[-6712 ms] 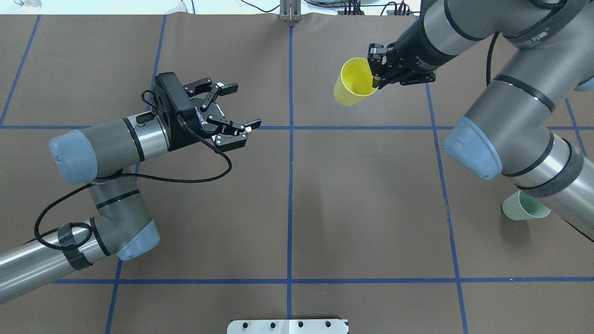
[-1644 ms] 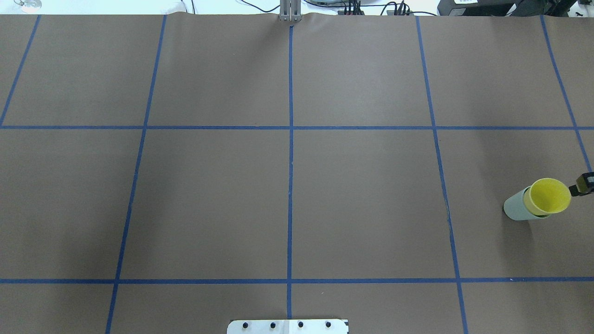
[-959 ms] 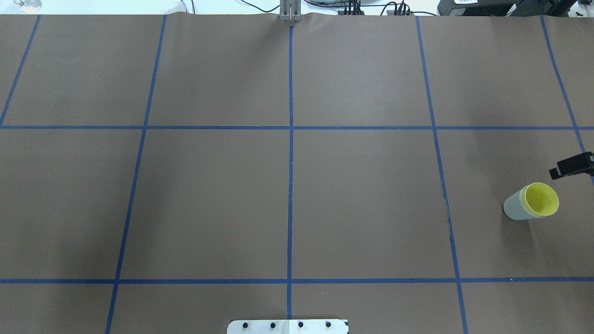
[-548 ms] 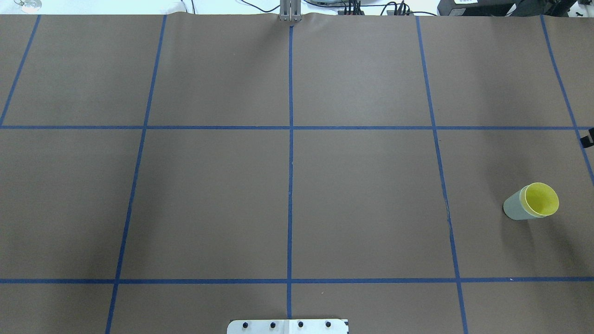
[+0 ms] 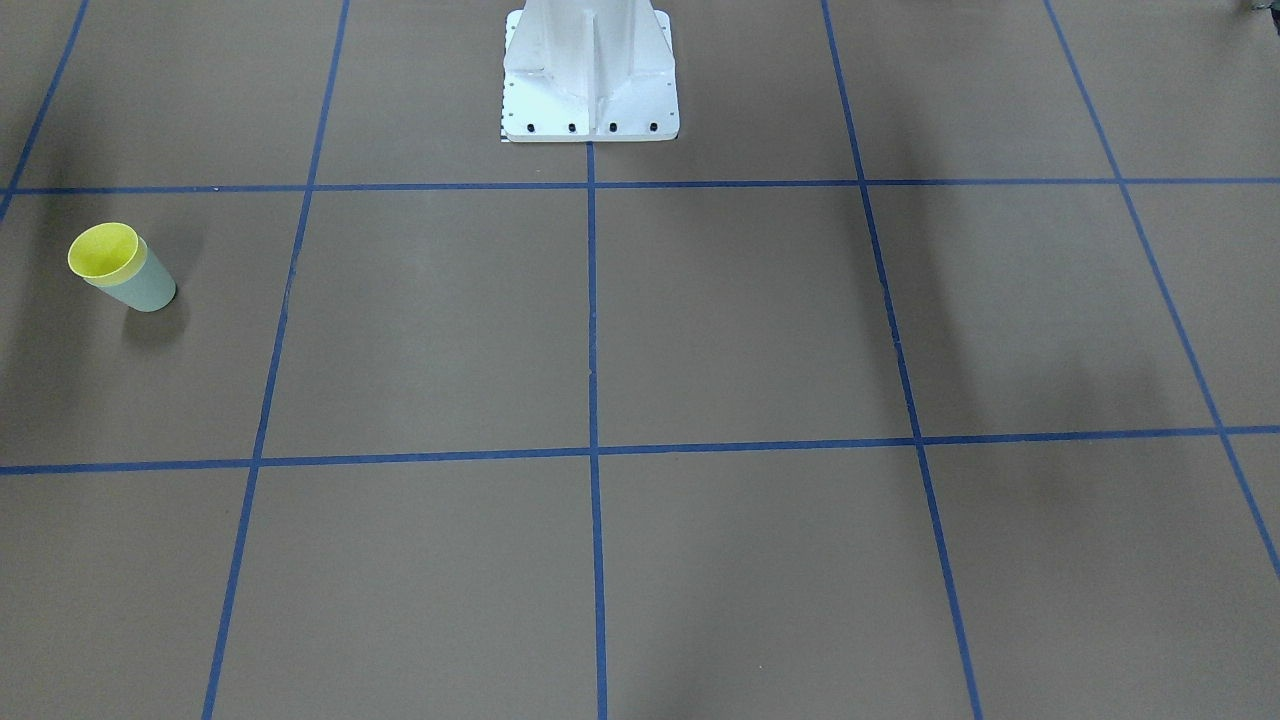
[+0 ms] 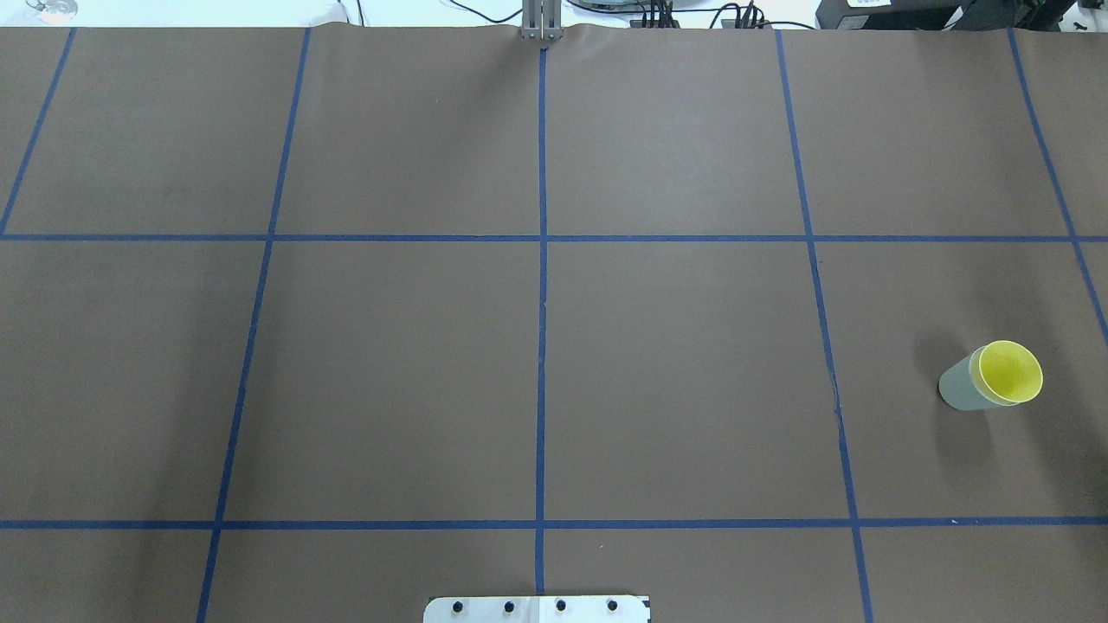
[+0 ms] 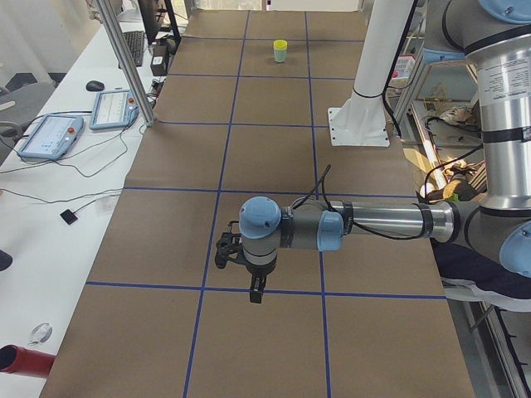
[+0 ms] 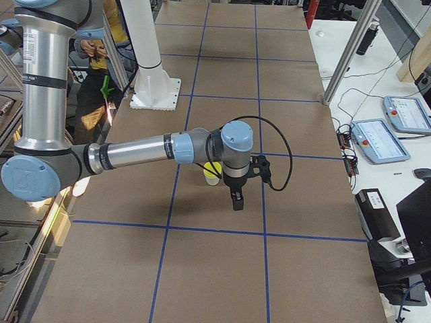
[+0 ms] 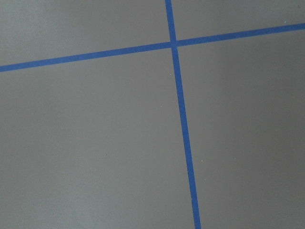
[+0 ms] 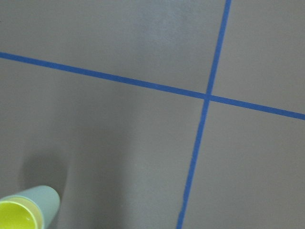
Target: Transfer and stack yellow cup on green cup
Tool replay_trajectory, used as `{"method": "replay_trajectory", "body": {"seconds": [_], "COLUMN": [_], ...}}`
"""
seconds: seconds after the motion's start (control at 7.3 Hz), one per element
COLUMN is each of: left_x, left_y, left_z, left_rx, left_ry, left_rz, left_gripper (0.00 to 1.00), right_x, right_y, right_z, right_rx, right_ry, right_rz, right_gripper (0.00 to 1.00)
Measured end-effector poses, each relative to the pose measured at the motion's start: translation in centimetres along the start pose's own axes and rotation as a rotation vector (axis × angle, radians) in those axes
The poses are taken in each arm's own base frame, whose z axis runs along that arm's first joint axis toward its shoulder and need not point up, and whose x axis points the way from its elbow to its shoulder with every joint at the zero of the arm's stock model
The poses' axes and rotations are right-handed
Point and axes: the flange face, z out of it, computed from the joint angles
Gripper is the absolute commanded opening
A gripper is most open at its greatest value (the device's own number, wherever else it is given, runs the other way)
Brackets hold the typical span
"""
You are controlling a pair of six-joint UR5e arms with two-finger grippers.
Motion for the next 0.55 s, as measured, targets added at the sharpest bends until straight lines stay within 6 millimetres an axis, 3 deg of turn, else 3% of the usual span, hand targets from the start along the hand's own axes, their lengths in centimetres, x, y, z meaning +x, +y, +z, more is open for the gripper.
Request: {"method": "replay_trajectory", "body": {"seconds": [0.27, 0.55], "left_x": [0.3, 0.2], "left_y": [0.1, 0.3], "left_z": [-0.4, -0.3], "left_rx": [0.009, 0.006], "left_ry": [-0.005, -0.013], "left_rz": [0.008, 0.011], "left_gripper": [1.00, 1.00], "right_x": [3.2, 4.5], "right_y": [3.8, 6.3], "right_z": [1.2, 1.9], "right_rx": [-0.027, -0.043], "right_ry": [-0.003, -0.007], "right_rz": [0.069, 0.119], "right_gripper": [1.00, 1.00]}}
